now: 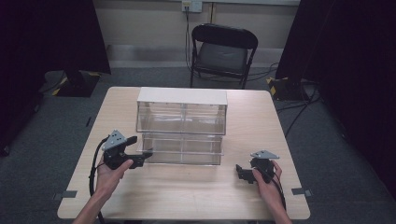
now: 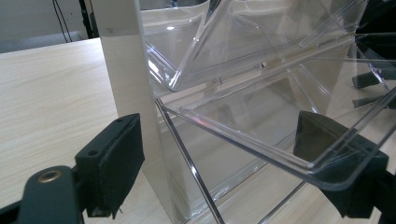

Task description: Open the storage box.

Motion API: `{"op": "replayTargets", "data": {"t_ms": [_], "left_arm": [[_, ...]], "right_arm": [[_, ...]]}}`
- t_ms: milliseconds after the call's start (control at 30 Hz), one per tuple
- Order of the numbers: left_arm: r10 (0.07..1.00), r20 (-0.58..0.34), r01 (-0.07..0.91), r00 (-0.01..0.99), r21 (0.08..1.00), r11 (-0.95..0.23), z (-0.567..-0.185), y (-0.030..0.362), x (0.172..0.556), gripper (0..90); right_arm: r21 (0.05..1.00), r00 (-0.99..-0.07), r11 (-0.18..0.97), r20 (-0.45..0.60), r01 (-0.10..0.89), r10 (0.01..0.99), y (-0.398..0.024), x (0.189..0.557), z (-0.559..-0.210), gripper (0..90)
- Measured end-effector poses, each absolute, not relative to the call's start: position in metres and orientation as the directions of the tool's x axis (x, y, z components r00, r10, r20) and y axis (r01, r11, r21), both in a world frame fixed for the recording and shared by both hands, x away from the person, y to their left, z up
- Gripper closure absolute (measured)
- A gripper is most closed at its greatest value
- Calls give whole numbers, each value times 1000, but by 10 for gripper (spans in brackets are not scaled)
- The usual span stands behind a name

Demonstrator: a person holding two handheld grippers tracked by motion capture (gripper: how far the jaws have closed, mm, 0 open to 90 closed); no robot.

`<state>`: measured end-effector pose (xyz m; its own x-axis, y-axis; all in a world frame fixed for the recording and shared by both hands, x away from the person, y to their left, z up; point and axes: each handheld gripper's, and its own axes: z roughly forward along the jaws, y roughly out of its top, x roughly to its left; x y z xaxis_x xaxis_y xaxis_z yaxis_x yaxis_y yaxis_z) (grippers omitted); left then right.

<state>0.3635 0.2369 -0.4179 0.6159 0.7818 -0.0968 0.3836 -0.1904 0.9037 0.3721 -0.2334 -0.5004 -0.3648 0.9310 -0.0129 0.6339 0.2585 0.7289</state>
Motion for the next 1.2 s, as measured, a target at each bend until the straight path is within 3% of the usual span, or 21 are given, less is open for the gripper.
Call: {"op": "replayTargets", "data": {"t_ms": [1200], "left_arm": [[787, -114, 385, 607, 908, -166, -416, 233, 372, 161]], "right_arm": [[729, -365, 259, -13, 634, 931, -233, 372, -500, 95]]}}
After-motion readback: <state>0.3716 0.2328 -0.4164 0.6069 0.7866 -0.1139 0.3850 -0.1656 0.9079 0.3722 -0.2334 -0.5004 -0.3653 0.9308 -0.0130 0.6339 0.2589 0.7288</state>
